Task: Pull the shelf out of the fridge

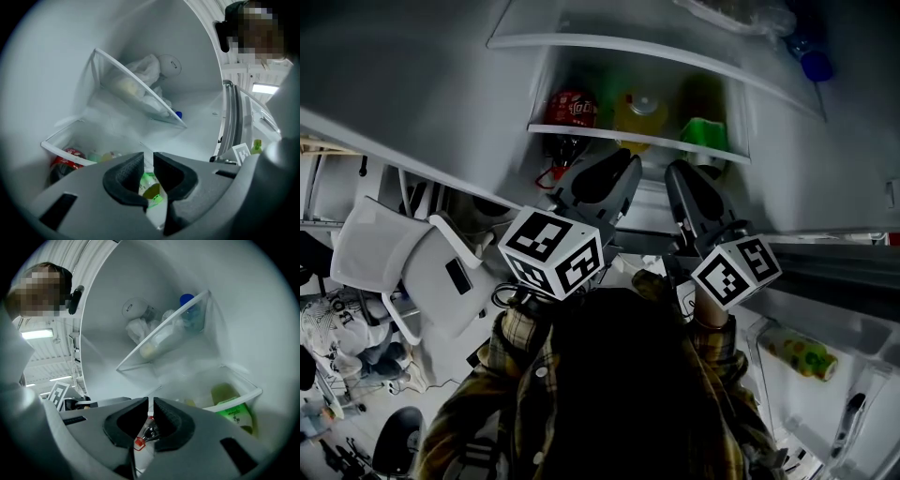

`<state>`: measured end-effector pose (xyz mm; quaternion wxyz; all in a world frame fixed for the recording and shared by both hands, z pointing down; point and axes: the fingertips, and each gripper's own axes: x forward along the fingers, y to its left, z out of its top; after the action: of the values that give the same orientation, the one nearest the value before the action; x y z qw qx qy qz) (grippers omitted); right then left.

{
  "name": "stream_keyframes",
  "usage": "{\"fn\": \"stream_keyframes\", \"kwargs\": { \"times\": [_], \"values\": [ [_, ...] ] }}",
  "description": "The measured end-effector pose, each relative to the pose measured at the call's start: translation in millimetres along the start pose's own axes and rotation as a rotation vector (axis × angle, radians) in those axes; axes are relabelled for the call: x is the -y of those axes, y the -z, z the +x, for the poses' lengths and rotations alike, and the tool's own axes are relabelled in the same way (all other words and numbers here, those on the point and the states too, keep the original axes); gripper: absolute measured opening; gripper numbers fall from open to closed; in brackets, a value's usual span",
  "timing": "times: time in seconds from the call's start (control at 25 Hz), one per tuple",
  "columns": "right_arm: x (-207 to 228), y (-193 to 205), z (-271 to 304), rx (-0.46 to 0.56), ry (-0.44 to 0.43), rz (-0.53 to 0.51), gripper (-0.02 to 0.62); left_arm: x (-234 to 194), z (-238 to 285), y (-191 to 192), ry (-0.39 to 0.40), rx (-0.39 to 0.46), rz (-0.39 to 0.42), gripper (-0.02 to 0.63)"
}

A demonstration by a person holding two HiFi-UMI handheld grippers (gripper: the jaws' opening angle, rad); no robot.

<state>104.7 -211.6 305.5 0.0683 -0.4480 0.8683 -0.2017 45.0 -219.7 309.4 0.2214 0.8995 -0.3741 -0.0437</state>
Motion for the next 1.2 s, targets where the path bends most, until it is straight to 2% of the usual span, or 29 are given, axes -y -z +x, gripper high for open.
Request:
{"fn": "stream_keyframes", "kwargs": {
  "times": [0.08, 0.2, 0.44, 0.68, 1.0, 1.2],
  "values": [
    [2.0, 1.9, 0.8, -0.009, -0.003, 0.008, 0.028, -1.0, 0.9, 1.8, -0.003, -0.006, -0.004, 0.066],
    [5.8, 5.0, 1.4, -0.019, -0.008, 0.033, 0.079, -2.4, 2.5, 5.1, -0.012, -0.016, -0.006, 0.095],
    [12.6, 13.6, 3.3, -0.030, -0.007, 0.105, 0.123, -5.9, 4.3, 10.4, -0.011, -0.029, -0.032, 0.142],
    [19.3, 17.7, 3.9, -0.038, 0.000, 0.187, 0.161, -10.5, 5.1, 18.5, -0.002, -0.043, -0.099, 0.190],
    [29.0, 30.2, 6.3, -0.043, -0.015, 0.343, 0.164, -27.1, 5.7, 34.9, -0.023, -0.063, -0.231, 0.192],
    [32.2, 35.2, 9.9, -0.049, -0.021, 0.366, 0.164, -32.7, 6.9, 39.0, -0.030, -0.051, -0.304, 0.192]
  ]
}}
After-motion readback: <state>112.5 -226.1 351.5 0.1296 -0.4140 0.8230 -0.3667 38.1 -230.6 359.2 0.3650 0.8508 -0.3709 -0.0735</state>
